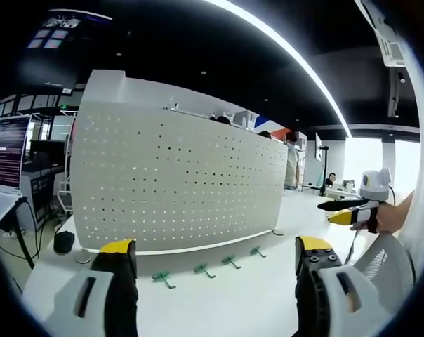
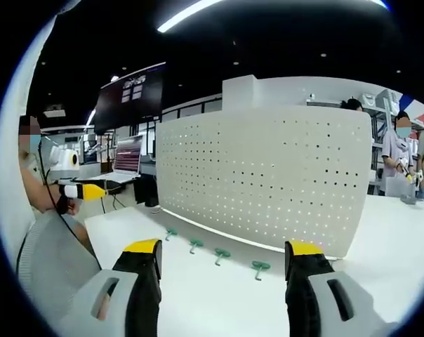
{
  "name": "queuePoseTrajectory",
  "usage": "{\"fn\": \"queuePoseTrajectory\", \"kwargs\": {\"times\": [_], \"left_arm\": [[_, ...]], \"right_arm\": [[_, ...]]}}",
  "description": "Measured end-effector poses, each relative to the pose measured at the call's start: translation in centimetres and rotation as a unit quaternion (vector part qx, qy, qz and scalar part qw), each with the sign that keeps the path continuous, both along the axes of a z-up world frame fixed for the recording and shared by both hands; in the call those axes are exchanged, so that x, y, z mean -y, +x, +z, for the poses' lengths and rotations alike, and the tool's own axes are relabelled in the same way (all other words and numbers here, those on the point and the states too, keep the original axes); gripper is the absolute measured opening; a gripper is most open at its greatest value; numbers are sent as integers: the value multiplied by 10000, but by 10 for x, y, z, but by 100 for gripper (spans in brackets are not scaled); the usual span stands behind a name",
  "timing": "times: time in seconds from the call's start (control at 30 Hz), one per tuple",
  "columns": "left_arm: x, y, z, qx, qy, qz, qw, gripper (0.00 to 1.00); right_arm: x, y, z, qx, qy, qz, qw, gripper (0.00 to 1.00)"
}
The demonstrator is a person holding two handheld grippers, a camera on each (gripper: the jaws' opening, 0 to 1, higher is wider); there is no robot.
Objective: Insert the hook assembly into the mounting plate slot until the hook locks in place.
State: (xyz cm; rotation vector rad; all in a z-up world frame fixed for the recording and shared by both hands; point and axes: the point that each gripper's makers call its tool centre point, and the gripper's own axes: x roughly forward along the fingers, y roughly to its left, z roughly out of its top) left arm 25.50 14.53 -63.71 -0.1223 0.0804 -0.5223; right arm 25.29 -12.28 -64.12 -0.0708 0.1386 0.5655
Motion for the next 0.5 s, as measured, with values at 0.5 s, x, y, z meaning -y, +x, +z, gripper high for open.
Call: {"fn": "queuePoseTrajectory", "kwargs": {"times": [0.5], "left_arm": [[0,-1,-2,3,119,25,9999,96]], "right_arm": [[2,0,0,-19,44,-29,10000,70]]}}
